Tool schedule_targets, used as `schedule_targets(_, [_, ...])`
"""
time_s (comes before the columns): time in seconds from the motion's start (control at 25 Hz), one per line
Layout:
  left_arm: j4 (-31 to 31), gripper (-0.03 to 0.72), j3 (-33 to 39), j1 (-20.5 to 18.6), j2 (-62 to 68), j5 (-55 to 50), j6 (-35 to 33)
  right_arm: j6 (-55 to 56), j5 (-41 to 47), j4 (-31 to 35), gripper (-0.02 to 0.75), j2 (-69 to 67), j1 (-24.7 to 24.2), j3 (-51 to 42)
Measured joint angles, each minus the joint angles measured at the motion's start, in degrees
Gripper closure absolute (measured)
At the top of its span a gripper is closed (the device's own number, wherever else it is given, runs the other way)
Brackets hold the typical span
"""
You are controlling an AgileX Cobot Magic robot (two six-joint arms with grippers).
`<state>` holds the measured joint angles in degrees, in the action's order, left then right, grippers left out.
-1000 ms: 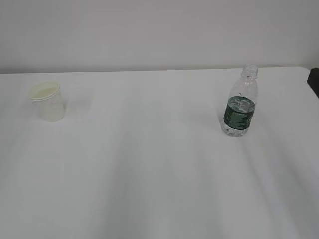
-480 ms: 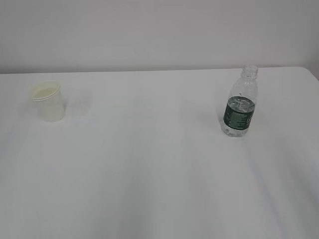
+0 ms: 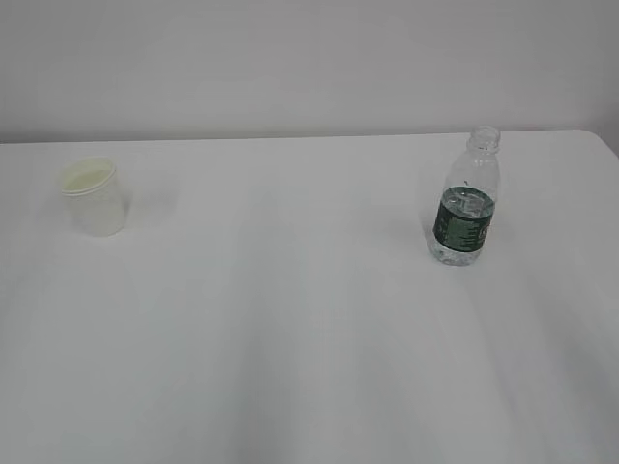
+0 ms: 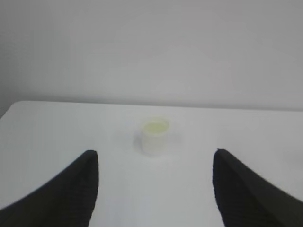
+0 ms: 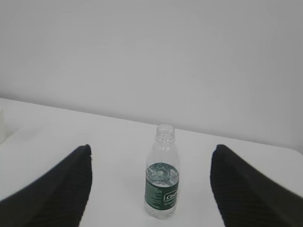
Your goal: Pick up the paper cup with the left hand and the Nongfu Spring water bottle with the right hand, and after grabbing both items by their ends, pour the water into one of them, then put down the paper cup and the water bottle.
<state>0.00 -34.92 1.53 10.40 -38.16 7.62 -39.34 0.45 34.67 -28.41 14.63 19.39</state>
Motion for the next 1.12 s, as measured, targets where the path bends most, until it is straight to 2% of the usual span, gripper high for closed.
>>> schedule_targets(0.4, [-1.92, 0.167, 0.0, 0.0, -3.91, -10.8, -4.13, -1.33, 2.99, -0.2, 0.145, 2.18, 0.0, 0.0])
schedule_targets(0.64, [-2.57, 0.173, -0.03, 0.0, -10.24, -14.0, -4.25, -2.11, 3.04, 1.86, 0.145, 2.18, 0.0, 0.0])
schedule_targets(0.76, [-3.63, 0.174, -0.13, 0.0, -10.23, -15.46, -4.48, -2.21, 3.04, 4.69, 0.145, 2.18, 0.0, 0.0])
schedule_targets(1.12, [-4.51, 0.174, -0.13, 0.0, -10.23, -16.92, -5.41, -3.95, 4.04, 5.43, 0.145, 2.21, 0.0, 0.0])
